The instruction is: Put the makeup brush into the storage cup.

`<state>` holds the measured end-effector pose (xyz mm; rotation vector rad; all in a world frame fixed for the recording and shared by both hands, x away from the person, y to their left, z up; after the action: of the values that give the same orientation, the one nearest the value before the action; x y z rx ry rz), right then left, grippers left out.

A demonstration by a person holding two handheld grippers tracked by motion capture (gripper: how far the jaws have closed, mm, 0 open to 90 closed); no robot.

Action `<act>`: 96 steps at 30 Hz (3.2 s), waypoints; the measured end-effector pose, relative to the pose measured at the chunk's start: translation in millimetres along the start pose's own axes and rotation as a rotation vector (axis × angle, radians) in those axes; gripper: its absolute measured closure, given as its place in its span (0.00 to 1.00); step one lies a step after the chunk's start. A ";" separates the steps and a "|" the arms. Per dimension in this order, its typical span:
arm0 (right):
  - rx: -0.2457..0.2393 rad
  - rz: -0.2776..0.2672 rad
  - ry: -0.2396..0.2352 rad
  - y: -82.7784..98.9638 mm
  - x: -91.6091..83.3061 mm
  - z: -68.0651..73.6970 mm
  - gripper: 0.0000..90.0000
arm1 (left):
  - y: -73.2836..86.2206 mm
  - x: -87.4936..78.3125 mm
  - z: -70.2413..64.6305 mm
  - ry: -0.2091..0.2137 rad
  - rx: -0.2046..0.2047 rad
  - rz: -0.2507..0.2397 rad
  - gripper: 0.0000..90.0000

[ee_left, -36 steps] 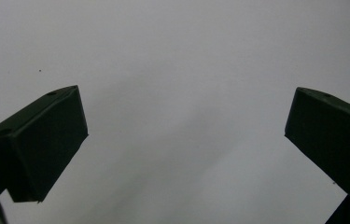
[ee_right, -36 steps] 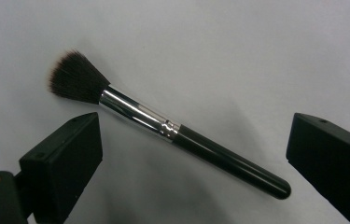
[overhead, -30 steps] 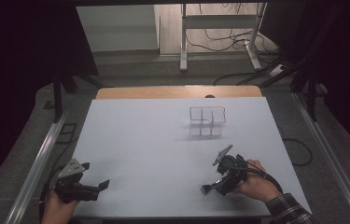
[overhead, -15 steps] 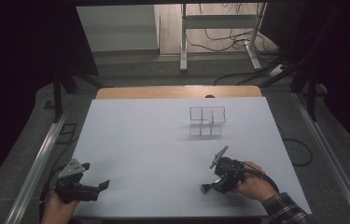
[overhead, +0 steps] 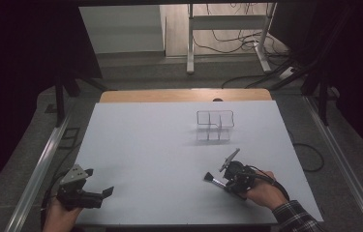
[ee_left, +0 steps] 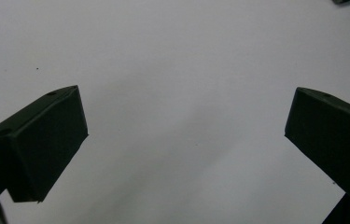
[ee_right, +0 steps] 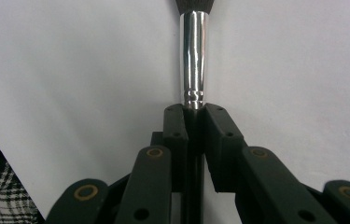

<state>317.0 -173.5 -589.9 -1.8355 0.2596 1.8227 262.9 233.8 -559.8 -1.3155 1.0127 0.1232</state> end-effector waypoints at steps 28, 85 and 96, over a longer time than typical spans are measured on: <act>0.058 -0.125 0.024 3.1 -16.0 -8.5 0.88 | -0.2 -0.1 -0.2 -0.002 0.007 -0.002 0.00; 0.173 -0.466 0.110 -11.0 -59.4 -32.1 0.88 | 2.5 2.5 -0.7 0.000 0.023 0.018 0.00; 0.214 -0.542 0.144 -13.1 -71.3 -40.7 0.88 | 2.7 2.9 -1.0 0.002 0.024 0.020 0.00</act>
<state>353.8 -199.1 -519.9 -1.6804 0.0013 1.2466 262.4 232.5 -563.7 -1.2836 1.0267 0.1247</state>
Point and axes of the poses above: each handheld gripper's, and its own axes: x roughly forward along the jaws, y roughly out of its underside, z roughly to its left, the point moved 10 cm from there along x, roughly forward along the jaws, and after that the axes turned 1 degree about -y, right-handed, at the moved point
